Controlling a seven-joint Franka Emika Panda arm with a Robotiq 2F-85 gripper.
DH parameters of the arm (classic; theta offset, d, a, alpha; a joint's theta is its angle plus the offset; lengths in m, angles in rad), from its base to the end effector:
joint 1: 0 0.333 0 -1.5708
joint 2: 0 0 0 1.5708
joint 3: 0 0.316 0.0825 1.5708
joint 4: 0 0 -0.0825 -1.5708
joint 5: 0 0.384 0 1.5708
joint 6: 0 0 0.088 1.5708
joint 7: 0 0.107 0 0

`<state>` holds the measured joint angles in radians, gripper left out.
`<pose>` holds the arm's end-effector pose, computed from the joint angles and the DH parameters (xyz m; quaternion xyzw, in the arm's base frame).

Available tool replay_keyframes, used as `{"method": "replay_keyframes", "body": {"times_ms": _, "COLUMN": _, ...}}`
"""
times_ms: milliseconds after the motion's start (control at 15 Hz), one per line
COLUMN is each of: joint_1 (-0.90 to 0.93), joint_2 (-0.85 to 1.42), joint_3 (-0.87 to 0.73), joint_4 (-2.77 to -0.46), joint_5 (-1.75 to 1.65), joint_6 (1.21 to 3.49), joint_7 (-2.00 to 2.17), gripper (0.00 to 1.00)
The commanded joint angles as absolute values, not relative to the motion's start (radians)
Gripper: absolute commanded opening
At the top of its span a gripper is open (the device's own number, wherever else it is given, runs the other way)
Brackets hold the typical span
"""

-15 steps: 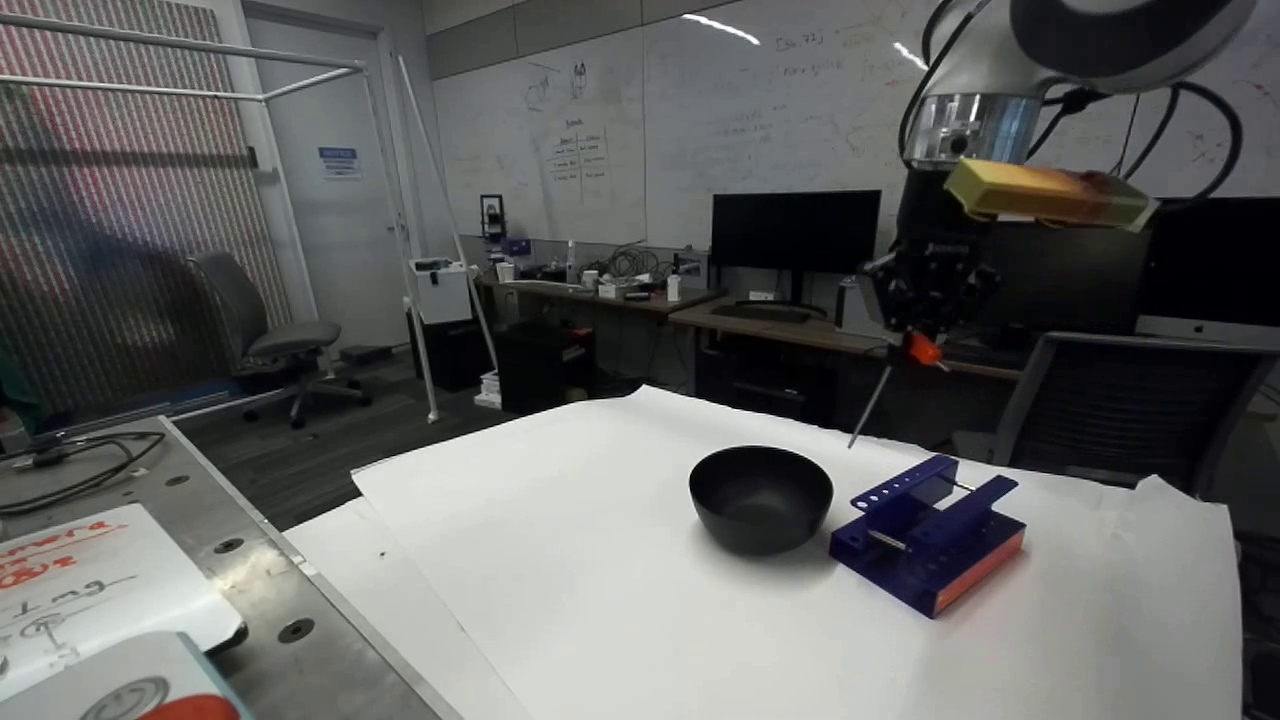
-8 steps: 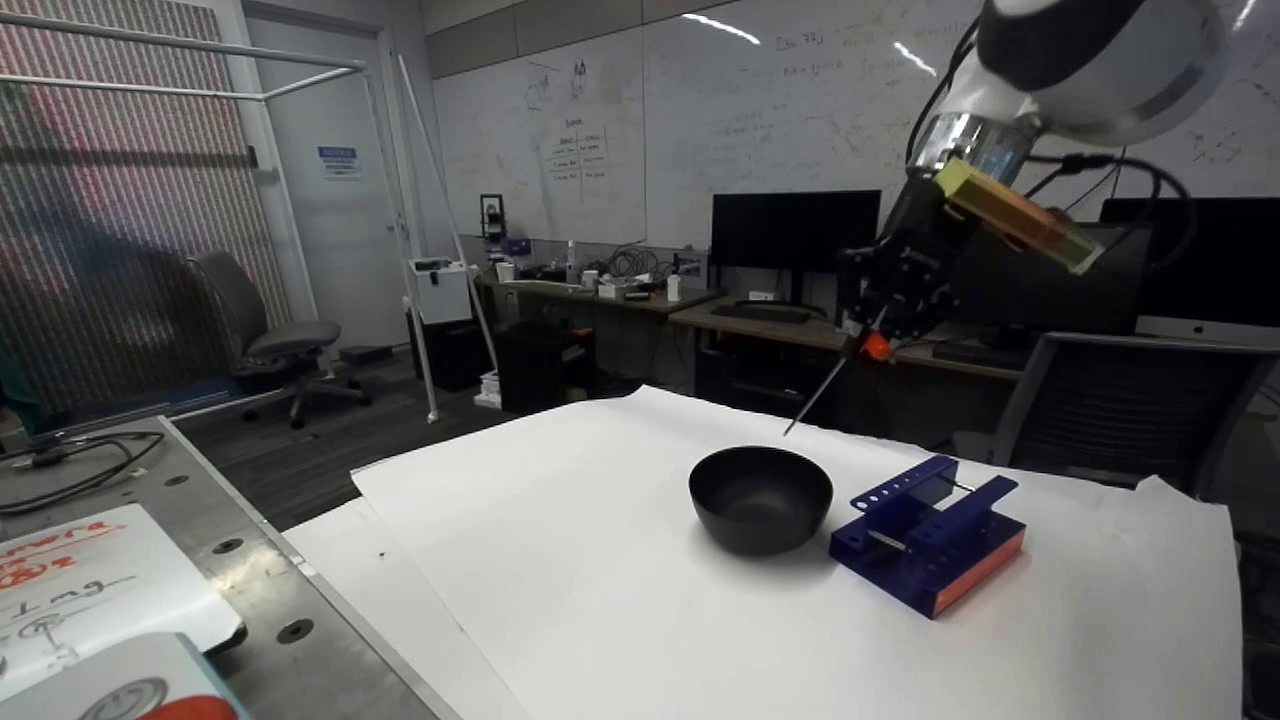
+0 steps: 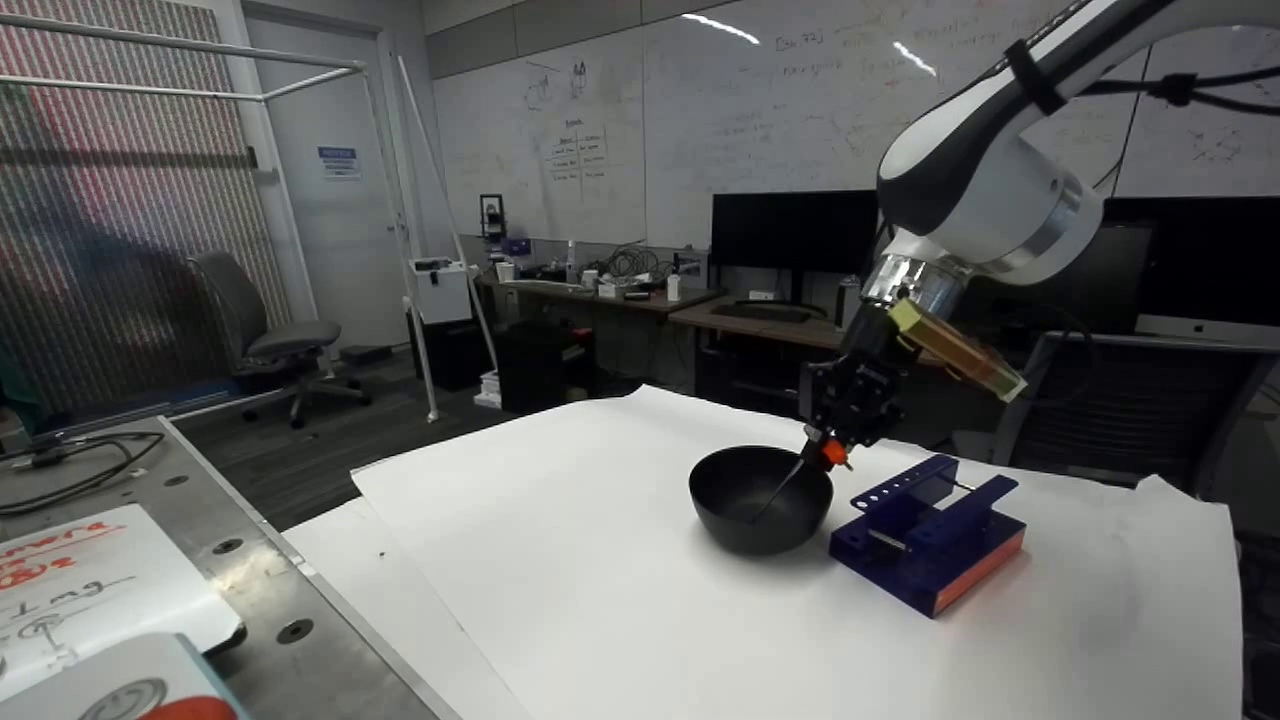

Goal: Put the orange object into the bowl.

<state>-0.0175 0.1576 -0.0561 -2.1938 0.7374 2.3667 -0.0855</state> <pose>0.5529 -0.0324 0.3172 -0.9355 0.2496 -0.0281 0.2486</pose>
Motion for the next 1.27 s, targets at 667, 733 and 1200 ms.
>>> {"method": "replay_keyframes", "body": {"times_ms": 667, "joint_1": -0.054, "joint_2": 0.219, "joint_3": -0.024, "joint_4": -2.030, "joint_5": 0.696, "joint_6": 2.236, "joint_7": -0.065, "gripper": 1.00}}
{"method": "replay_keyframes", "body": {"times_ms": 733, "joint_1": -0.054, "joint_2": 0.197, "joint_3": -0.028, "joint_4": -2.032, "joint_5": 0.669, "joint_6": 2.207, "joint_7": -0.043, "gripper": 1.00}}
{"method": "replay_keyframes", "body": {"times_ms": 1200, "joint_1": -0.040, "joint_2": 0.091, "joint_3": -0.047, "joint_4": -2.017, "joint_5": 0.334, "joint_6": 1.826, "joint_7": 0.227, "gripper": 1.00}}
